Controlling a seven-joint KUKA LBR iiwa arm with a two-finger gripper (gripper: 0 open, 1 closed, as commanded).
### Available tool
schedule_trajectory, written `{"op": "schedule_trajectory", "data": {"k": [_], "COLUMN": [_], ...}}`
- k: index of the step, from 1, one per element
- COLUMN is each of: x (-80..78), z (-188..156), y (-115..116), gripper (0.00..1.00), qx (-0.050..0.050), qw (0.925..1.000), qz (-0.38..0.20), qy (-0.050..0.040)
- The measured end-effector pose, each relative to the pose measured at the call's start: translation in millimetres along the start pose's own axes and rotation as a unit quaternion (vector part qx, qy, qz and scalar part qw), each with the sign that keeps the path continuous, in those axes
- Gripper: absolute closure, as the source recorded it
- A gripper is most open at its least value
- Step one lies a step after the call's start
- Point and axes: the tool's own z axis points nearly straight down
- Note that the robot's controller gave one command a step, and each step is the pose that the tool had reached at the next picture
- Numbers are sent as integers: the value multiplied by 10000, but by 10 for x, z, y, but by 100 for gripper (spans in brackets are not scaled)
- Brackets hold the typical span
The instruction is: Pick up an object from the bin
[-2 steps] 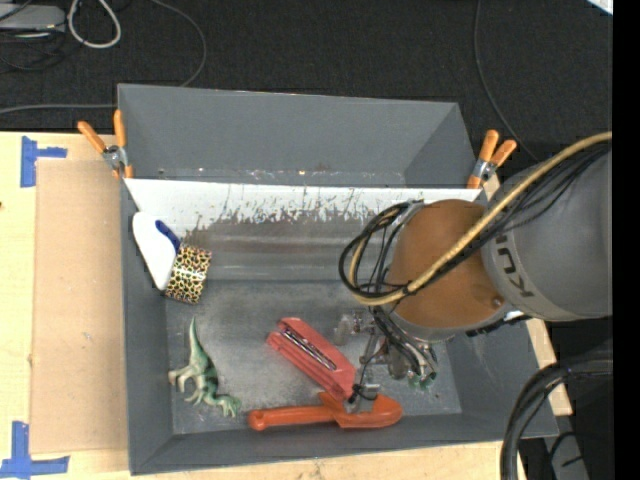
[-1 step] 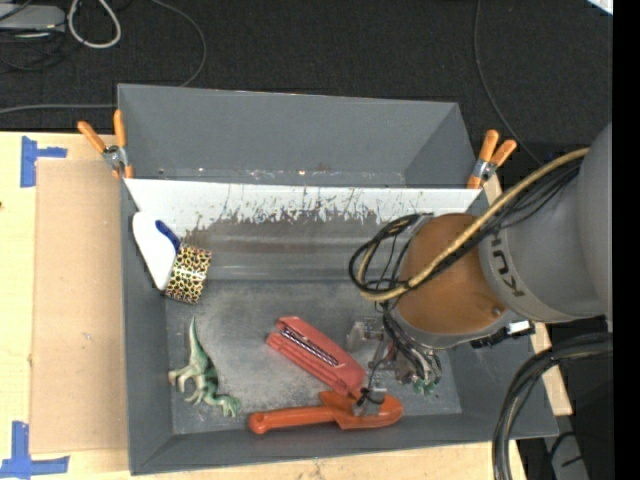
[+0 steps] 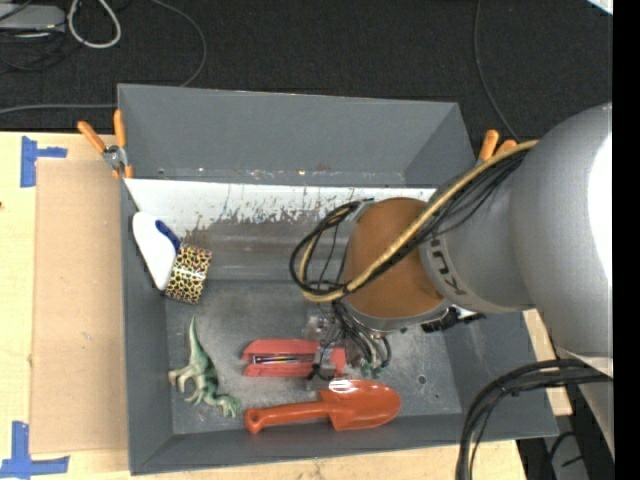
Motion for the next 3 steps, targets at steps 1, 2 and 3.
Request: {"op": "schedule_trajectory", "data": {"k": [1, 2, 3], "x": [0, 22, 11], "z": [0, -927, -299], "y": [0, -36, 29], "gripper": [100, 100, 100], "qx": [1, 10, 11], "qw": [10000, 10000, 10000], "qz": [-7, -24, -10], "qy": [0, 38, 43]}}
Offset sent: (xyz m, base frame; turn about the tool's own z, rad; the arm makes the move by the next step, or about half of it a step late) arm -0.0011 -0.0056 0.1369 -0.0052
